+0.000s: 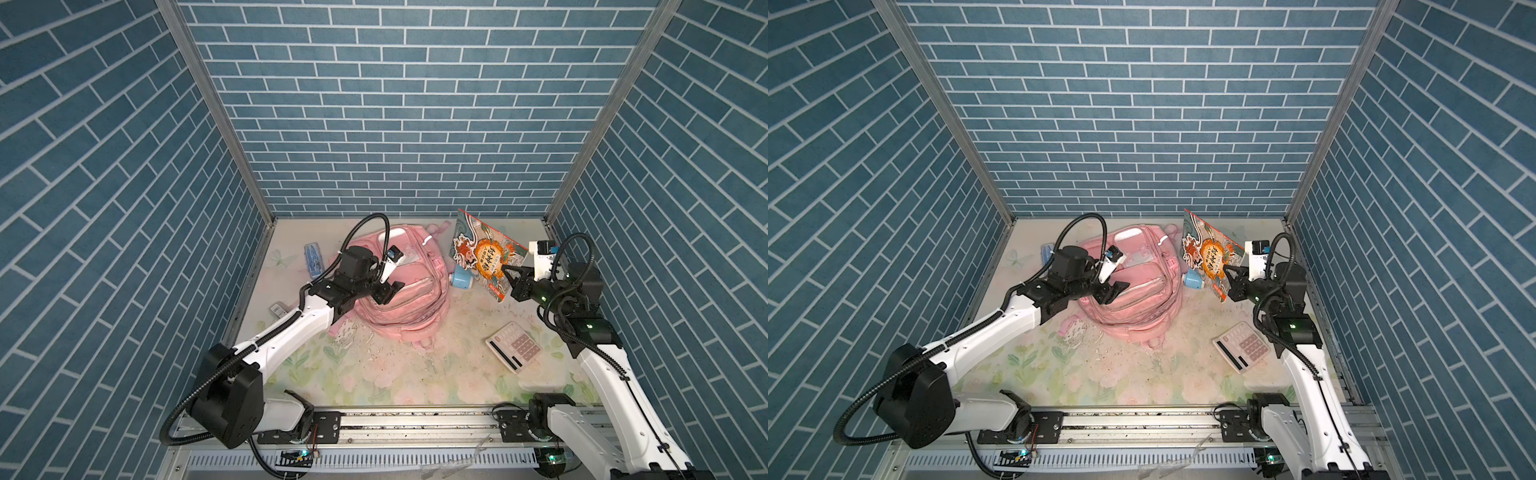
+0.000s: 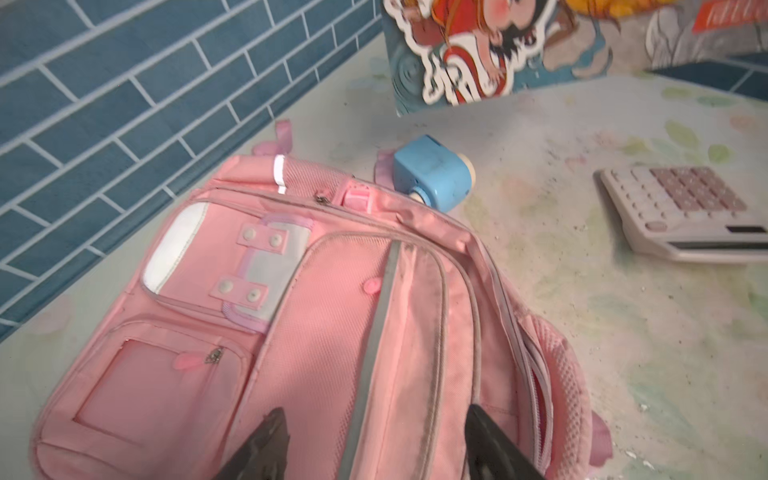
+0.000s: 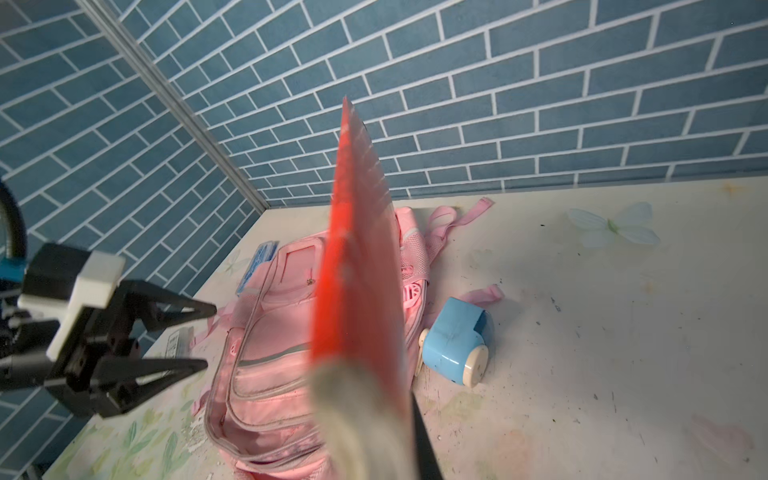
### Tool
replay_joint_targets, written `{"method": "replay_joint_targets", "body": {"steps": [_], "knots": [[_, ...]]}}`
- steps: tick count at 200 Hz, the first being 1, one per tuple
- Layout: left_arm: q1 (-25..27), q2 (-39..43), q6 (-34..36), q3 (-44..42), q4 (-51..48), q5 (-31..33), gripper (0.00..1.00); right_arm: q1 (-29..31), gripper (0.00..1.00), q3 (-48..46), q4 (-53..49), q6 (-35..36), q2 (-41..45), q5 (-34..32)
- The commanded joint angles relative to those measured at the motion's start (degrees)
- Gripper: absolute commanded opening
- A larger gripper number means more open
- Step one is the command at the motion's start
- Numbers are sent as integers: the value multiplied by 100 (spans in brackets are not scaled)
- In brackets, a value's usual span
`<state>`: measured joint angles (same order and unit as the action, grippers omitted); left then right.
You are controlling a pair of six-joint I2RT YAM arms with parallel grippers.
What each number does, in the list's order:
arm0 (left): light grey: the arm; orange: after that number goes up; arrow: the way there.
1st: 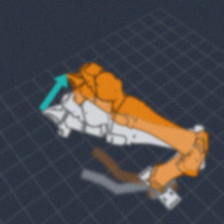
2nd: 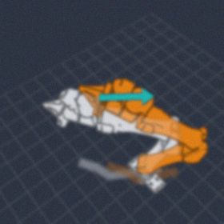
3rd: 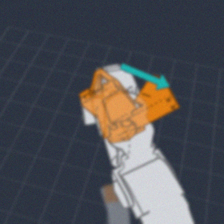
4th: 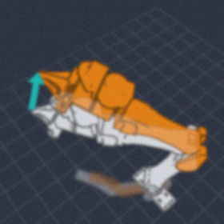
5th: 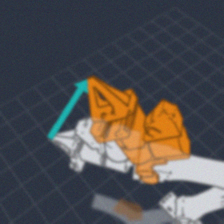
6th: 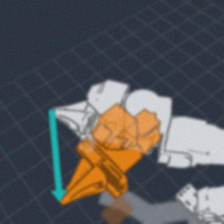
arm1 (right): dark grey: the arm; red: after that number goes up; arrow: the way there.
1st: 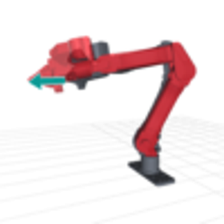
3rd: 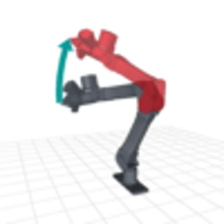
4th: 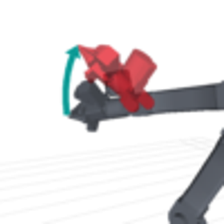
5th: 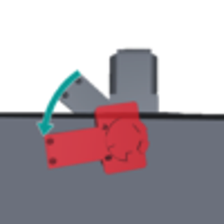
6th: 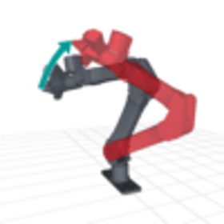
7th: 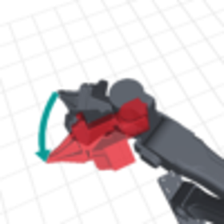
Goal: Pack the student bag
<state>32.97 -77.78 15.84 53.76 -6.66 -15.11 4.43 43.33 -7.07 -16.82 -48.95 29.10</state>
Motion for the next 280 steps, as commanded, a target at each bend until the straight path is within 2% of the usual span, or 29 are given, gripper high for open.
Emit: {"method": "replay_joint_targets", "body": {"steps": [1, 63, 134, 151, 168, 180, 190, 222, 250, 280], "knots": [[285, -112, 322, -39, 94, 455, 68, -4, 0, -58, 345, -544, 77, -305], [613, -907, 225, -144, 365, 541, 68, -3, 0, -252, 398, -581, 200, -581], [903, -1940, -44, 152, 443, 1580, 68, -4, 0, -615, 247, -872, 361, -743], [897, -1999, -194, 265, 343, 1686, 59, -4, 0, -525, 2, -982, 449, -1105], [897, -1931, -316, 345, 367, 1529, 41, -6, 0, -453, -110, -1108, 591, -1438], [912, -1923, -357, 463, 318, 1357, 16, 1, 0, -441, -65, -1183, 689, -1493], [909, -1958, -377, 654, 154, 1250, 0, -4, 0, -403, -48, -1245, 735, -1475], [907, -2003, -671, 1431, -448, 1045, 0, 0, 0, -134, -114, -1440, 794, -1350], [781, -2027, -1109, 2212, -777, 450, 0, -5, 0, 101, -278, -1617, 884, -1440], [576, -2214, -1566, 2998, -1207, 11, 0, -13, 0, 362, -595, -1783, 874, -1205]]}}
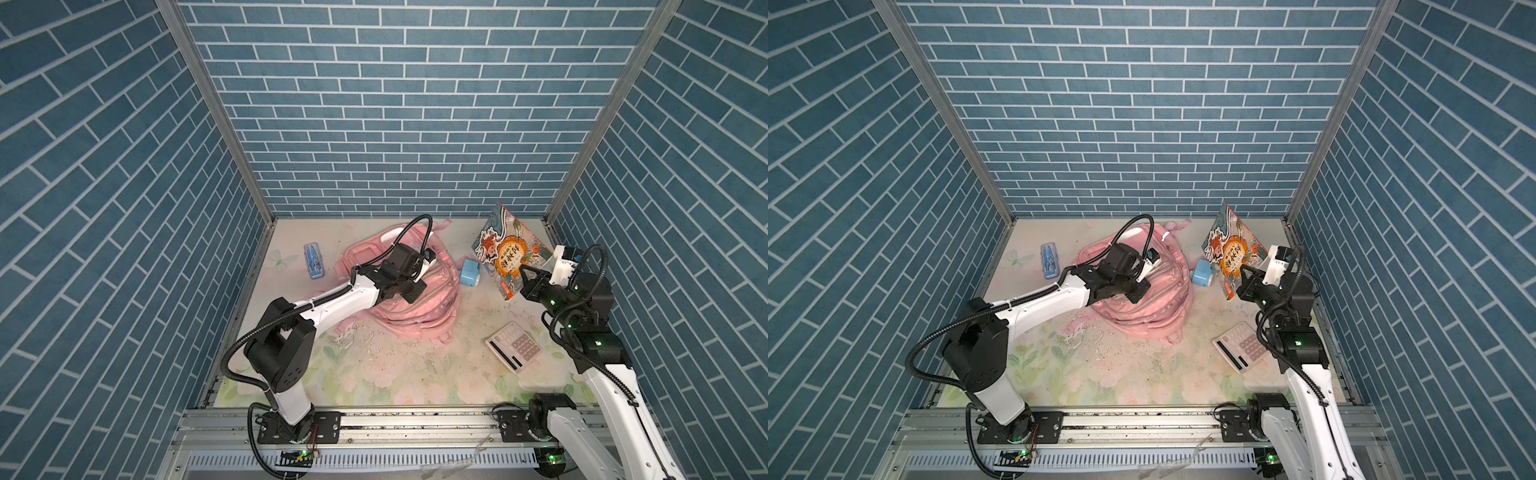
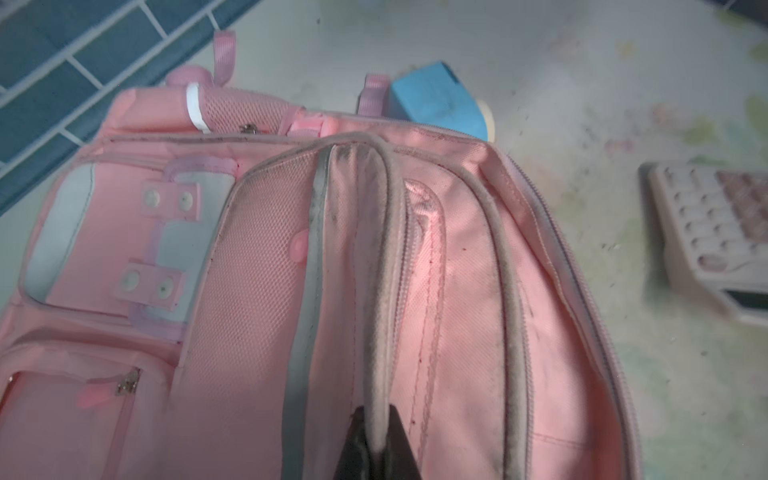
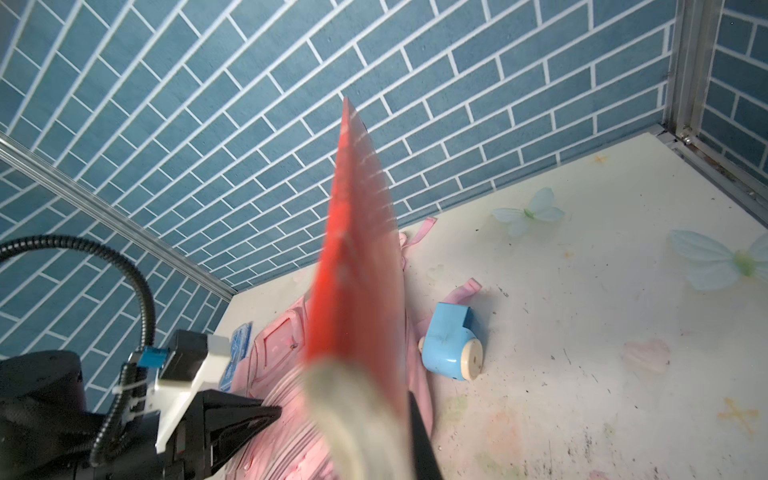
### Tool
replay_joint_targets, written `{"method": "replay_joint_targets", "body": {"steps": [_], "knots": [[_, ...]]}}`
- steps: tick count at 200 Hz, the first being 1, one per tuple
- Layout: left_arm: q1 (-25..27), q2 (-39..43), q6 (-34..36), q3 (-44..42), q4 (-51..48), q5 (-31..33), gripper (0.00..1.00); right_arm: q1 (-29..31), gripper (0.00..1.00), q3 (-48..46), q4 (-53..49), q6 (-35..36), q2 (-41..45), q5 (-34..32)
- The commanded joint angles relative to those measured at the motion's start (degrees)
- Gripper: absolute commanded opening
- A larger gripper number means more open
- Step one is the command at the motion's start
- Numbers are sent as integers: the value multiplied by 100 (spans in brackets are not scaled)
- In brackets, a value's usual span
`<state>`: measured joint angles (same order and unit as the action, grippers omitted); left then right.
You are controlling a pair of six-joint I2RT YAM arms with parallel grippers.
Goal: Pack the student bag
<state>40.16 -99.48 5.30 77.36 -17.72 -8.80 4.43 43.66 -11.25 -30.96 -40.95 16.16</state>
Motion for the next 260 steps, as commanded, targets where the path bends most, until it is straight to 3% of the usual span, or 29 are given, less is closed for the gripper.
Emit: {"method": "replay_joint_targets", "body": {"steps": [1, 19, 43, 80, 118, 195, 260], "knots": [[-150, -44, -521, 656, -109, -648, 0, -12, 0, 337, -203, -376, 72, 89], [-246, -29, -723, 843, -122, -852, 0, -62, 0, 465, -501, -478, 79, 203], [-324, 77, -826, 895, 74, -938, 0, -65, 0, 407, -457, -659, 200, 857], [-513, 85, -1072, 949, 278, -1232, 0, -60, 0, 363, -896, -1052, 677, 738], [-564, 70, -1015, 1035, 341, -1294, 0, -60, 0, -122, -997, -1572, 837, 1084], [-637, 67, -1399, 1209, 720, -1620, 0, -60, 0, -1245, -395, -2687, 1379, 529], [-648, -50, -1762, 1653, 829, -1813, 0, -64, 0, -1202, -861, -2714, 1165, 72]]}}
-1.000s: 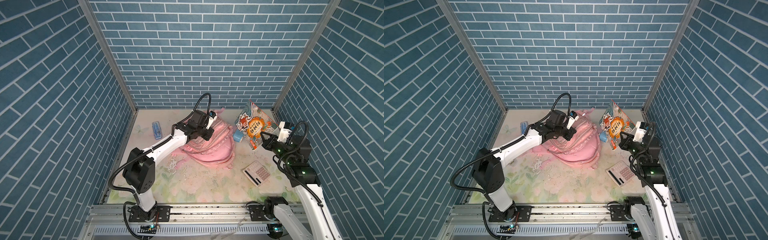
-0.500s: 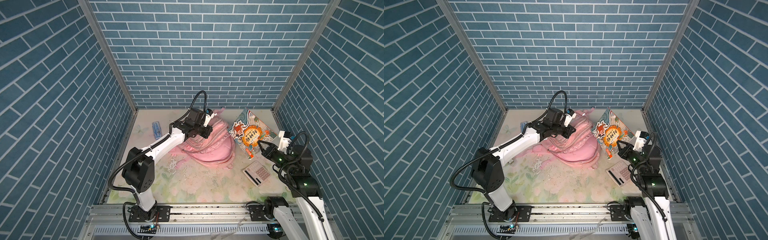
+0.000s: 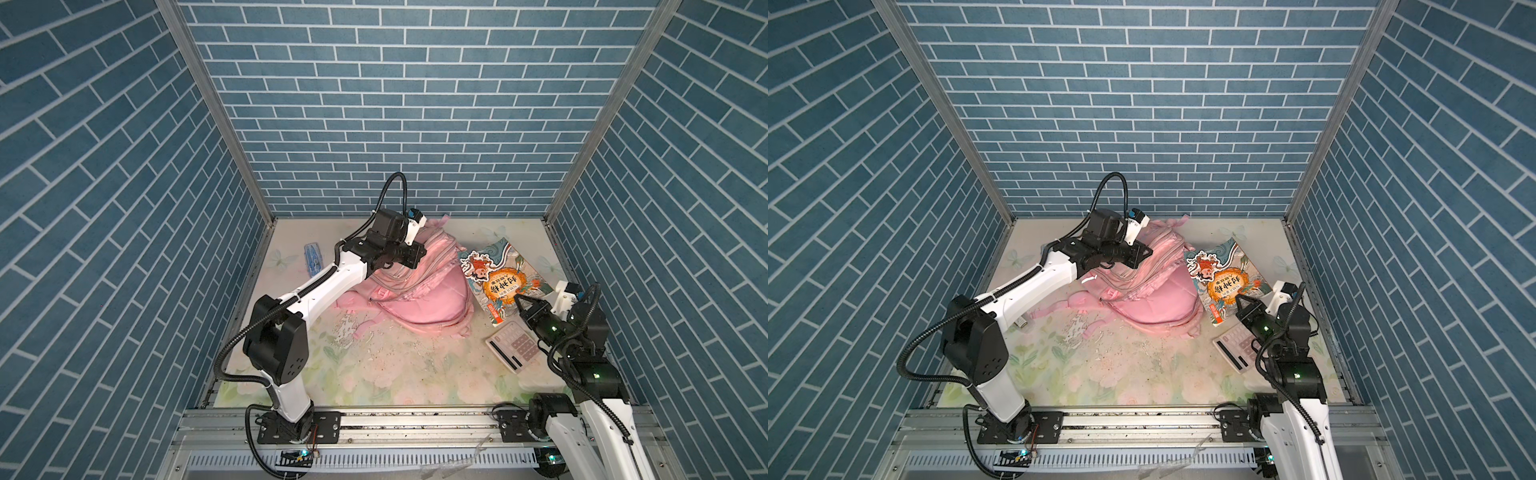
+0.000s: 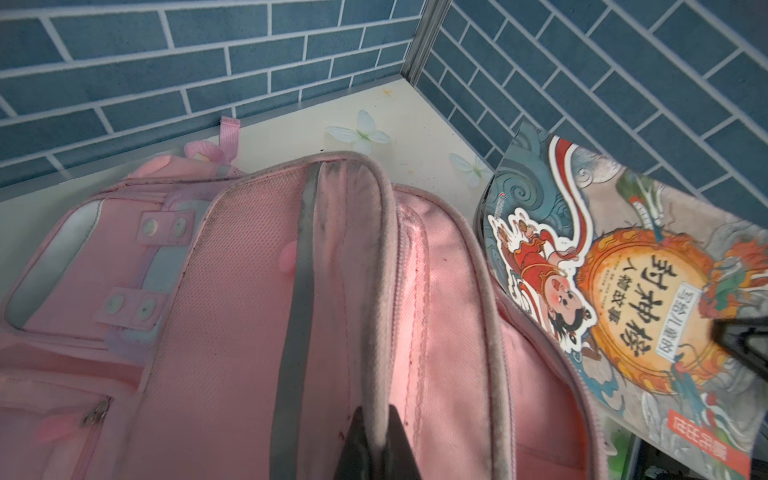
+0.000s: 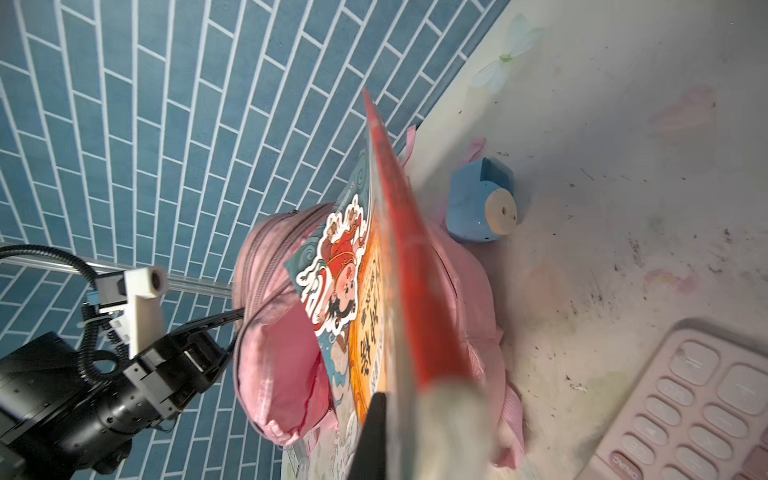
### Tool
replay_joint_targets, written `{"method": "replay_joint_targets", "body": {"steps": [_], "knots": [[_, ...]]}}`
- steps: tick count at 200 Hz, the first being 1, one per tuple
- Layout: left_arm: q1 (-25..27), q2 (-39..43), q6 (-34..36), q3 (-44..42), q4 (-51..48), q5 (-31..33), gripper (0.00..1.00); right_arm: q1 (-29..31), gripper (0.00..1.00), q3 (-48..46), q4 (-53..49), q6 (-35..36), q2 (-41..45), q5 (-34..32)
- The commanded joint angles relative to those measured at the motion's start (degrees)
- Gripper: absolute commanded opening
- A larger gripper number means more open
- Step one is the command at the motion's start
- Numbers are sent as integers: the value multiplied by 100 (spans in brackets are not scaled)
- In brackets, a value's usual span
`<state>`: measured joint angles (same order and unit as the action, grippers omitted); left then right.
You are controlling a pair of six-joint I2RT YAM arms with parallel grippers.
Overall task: Pack the student bag
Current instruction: 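Lower the book into the open main compartment and open the right gripper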
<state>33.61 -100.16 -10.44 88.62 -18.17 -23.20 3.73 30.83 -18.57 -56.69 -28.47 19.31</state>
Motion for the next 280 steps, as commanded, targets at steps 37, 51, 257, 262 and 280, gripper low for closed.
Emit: {"method": "replay_joint_targets", "body": {"steps": [37, 51, 257, 262, 280], "knots": [[-33, -9, -244, 503, 898, -373, 0, 6, 0, 27, 4, -199, 406, -753], [-74, -13, -302, 386, 995, -451, 0, 10, 0, -29, 7, -202, 513, -844], [260, 1136, -1869, -739, 1629, 1003, 0, 2203, 0, 747, 5857, -1662, -5303, 1100], [284, 1206, -1936, -798, 1658, 1120, 0, 2202, 0, 815, 5940, -1697, -5441, 1158], [373, 1435, -2200, -1011, 1742, 1459, 0, 2231, 0, 1034, 6120, -1804, -5878, 1290]]}}
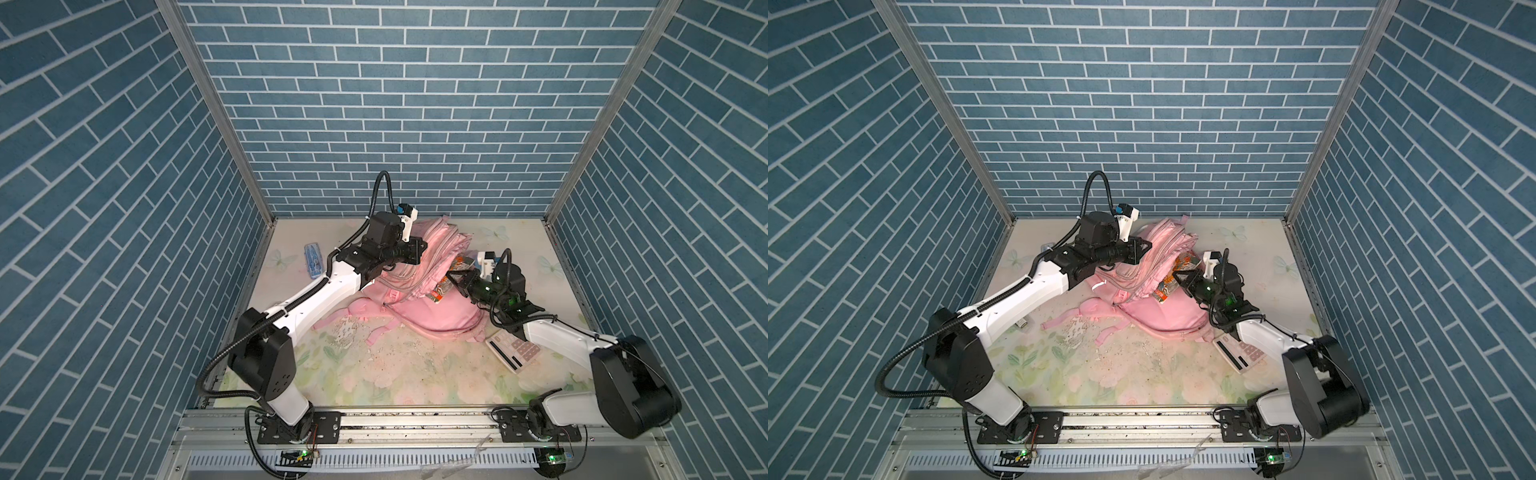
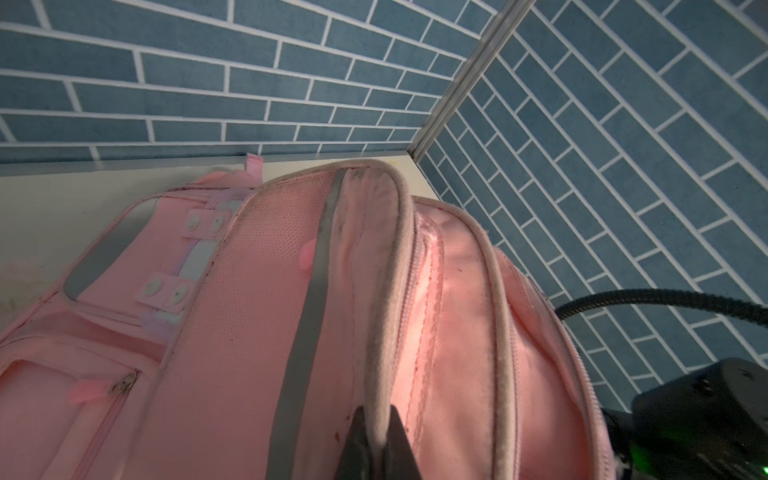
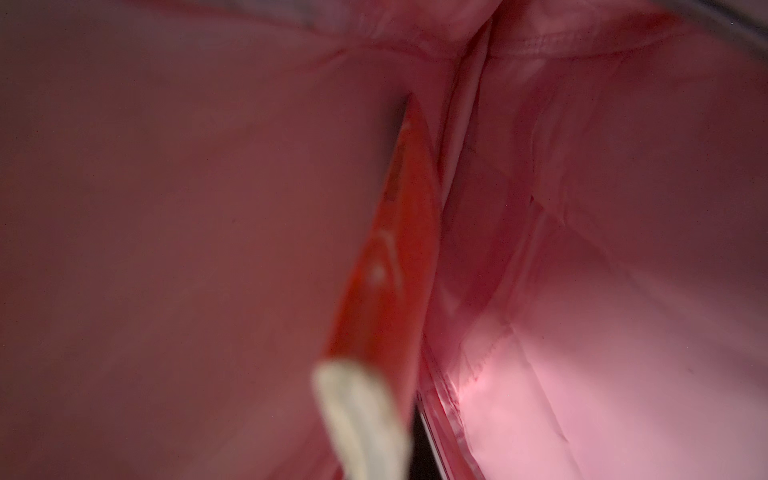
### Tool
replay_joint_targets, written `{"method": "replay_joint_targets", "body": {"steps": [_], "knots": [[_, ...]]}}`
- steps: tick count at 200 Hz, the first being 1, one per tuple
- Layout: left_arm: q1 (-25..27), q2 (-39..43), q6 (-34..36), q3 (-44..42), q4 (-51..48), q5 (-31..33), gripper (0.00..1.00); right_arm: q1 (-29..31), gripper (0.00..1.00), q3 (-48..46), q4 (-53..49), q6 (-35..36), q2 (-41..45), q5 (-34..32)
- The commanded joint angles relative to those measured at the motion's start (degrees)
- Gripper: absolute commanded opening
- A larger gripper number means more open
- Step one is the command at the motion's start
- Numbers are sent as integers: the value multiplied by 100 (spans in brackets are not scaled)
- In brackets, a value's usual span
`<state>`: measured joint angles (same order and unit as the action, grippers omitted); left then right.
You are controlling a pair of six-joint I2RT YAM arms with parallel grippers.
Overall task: Pack the student bag
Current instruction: 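Lower the book into the open main compartment and open the right gripper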
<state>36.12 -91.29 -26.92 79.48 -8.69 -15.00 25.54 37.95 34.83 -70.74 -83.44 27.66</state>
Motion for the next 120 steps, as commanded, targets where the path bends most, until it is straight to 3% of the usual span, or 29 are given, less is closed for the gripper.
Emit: {"method": "replay_joint_targets", "body": {"steps": [1, 45, 65, 84, 100, 120], "knots": [[123, 558, -570, -112, 801, 666, 0, 53, 0, 342, 780, -398, -409, 462], [218, 777, -1141, -503, 1213, 1118, 0, 74, 0, 1051, 843, -238, -1363, 1026], [217, 736, -1236, -573, 1350, 1206, 0, 83, 27, 1438, 602, -118, -1723, 1494], [199, 661, -1155, -522, 1371, 1346, 0, 86, 51, 1329, 144, 15, -1578, 1299], [134, 638, -1080, -495, 1361, 1405, 0, 88, 63, 1211, -518, 328, -1239, 1043], [4, 646, -1053, -570, 1375, 1425, 0, 74, 71, 1119, -1388, 767, -784, 696]]}}
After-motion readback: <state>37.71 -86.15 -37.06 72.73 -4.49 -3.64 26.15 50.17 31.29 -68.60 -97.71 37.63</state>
